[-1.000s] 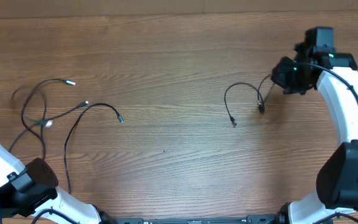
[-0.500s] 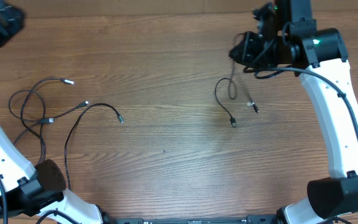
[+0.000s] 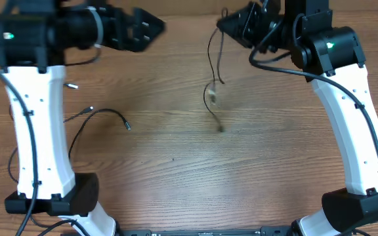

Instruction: Untangle cables

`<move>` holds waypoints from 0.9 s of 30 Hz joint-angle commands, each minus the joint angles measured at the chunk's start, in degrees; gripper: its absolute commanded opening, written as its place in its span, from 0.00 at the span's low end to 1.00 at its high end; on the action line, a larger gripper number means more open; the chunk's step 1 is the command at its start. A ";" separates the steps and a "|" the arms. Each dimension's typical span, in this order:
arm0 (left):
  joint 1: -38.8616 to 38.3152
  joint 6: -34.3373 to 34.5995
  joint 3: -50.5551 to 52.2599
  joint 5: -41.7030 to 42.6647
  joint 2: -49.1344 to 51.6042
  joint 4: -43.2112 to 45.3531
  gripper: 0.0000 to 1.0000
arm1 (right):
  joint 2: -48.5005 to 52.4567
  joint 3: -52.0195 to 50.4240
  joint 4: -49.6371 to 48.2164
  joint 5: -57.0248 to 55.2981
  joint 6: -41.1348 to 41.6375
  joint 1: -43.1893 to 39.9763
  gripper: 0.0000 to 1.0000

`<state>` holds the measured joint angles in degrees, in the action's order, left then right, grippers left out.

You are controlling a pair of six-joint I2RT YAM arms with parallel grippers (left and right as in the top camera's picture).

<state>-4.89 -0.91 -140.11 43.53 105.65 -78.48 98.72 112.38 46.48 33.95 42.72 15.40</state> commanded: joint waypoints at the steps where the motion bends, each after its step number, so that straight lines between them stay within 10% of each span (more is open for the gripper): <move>1: -3.89 -3.19 -0.61 1.27 -0.55 0.17 0.99 | -1.62 1.75 -3.30 3.58 9.42 -0.09 0.04; 14: -11.89 1.20 -0.61 -3.67 7.63 6.78 0.76 | -1.62 1.73 -11.76 9.18 19.26 -0.02 0.04; 17: -12.04 2.45 -0.61 -3.54 9.42 8.52 0.57 | -1.62 1.73 -11.76 10.14 19.19 -0.02 0.04; 20: -12.11 2.40 -0.61 -3.54 10.64 9.57 0.05 | -1.62 1.70 -11.63 10.23 18.03 -0.04 0.04; 25: -10.43 3.21 -0.74 -10.54 8.79 10.03 0.04 | -1.57 1.70 -7.61 5.40 12.66 -1.11 0.06; 27: -8.26 4.39 -0.74 -17.00 5.70 9.90 0.04 | -1.57 1.70 -3.10 1.03 9.44 -2.49 0.26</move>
<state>-16.29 1.52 -140.18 36.60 115.77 -68.86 98.72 112.49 40.27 40.71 57.69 14.79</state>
